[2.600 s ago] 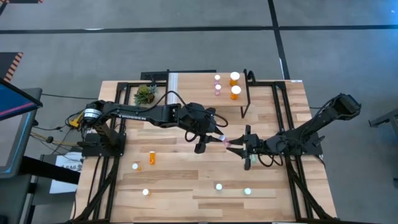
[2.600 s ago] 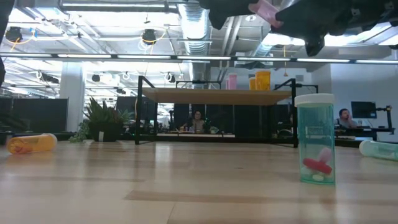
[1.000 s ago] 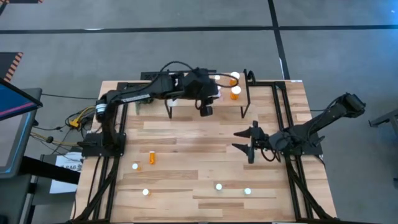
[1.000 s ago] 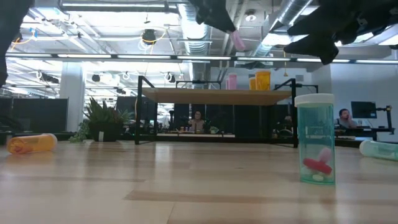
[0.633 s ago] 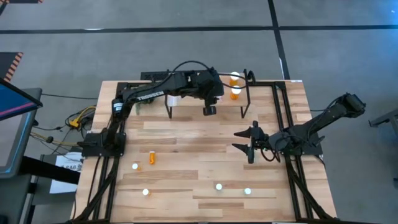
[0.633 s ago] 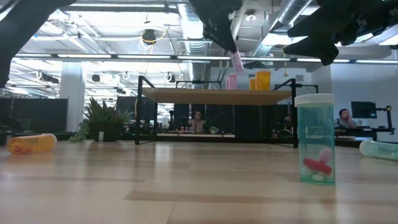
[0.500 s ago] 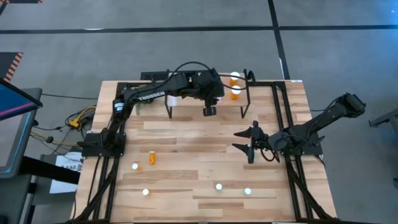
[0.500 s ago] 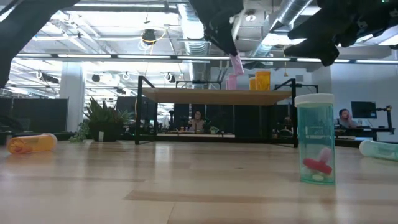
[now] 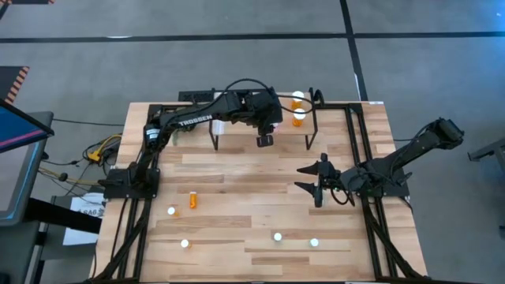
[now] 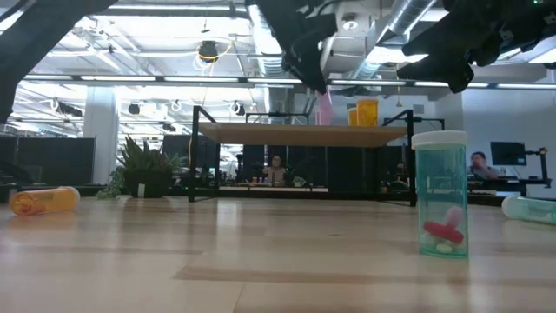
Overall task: Pick and place medicine bottles onto shelf by color
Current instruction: Put the pink pill bottle on the shelf aligned with the other pink pill bottles
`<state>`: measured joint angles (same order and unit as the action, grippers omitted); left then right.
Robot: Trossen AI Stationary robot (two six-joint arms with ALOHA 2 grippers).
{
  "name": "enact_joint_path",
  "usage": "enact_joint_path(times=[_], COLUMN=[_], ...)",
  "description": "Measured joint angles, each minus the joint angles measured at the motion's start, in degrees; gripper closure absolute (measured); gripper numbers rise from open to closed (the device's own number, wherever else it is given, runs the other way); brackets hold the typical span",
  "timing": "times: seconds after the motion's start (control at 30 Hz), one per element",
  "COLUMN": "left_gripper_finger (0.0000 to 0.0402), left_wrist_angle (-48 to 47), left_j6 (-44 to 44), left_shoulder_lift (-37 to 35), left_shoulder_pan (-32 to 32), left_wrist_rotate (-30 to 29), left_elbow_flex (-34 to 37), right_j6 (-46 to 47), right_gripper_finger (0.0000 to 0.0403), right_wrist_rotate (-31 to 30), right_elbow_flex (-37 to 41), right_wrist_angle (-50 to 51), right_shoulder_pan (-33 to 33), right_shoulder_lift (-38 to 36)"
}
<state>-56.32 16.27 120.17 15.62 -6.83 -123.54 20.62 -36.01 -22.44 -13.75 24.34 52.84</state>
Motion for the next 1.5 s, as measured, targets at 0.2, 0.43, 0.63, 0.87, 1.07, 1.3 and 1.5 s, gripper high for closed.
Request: enact_joint_path(times=[0.2,0.43,0.63,0.87,1.07,1.3,1.5], left_gripper_finger=[0.0296,0.0296,0.0296,0.0296,0.0296,0.0296,0.0296], left_wrist_angle=[0.7,1.7,3.5,3.6,3.6,3.2,2.8], left_j6=[-0.1,0.4,1.9,1.6,2.1,2.3,2.5], left_shoulder_lift=[0.0,0.0,0.0,0.0,1.0,3.0,3.2], left_shoulder_pan=[0.1,0.1,0.8,1.7,2.4,3.1,3.4], left_wrist_rotate=[0.4,0.4,0.6,3.9,6.5,4.8,3.4], left_elbow_flex=[0.1,0.1,0.1,0.1,0.0,0.0,0.0], right_j6=[0.4,0.4,0.6,1.0,1.0,1.4,1.4], right_gripper_finger=[0.0143,0.0143,0.0143,0.0143,0.0143,0.0143,0.0143], right_wrist_rotate=[0.0,0.0,0.0,0.1,0.1,0.1,0.2], right_elbow_flex=[0.0,0.0,0.0,0.0,0.0,0.0,0.0], right_wrist_angle=[0.0,0.0,0.0,0.0,0.0,0.0,0.0], right_shoulder_pan=[0.0,0.0,0.0,0.0,0.0,0.0,0.0], right_shoulder_lift=[0.0,0.0,0.0,0.0,0.0,0.0,0.0])
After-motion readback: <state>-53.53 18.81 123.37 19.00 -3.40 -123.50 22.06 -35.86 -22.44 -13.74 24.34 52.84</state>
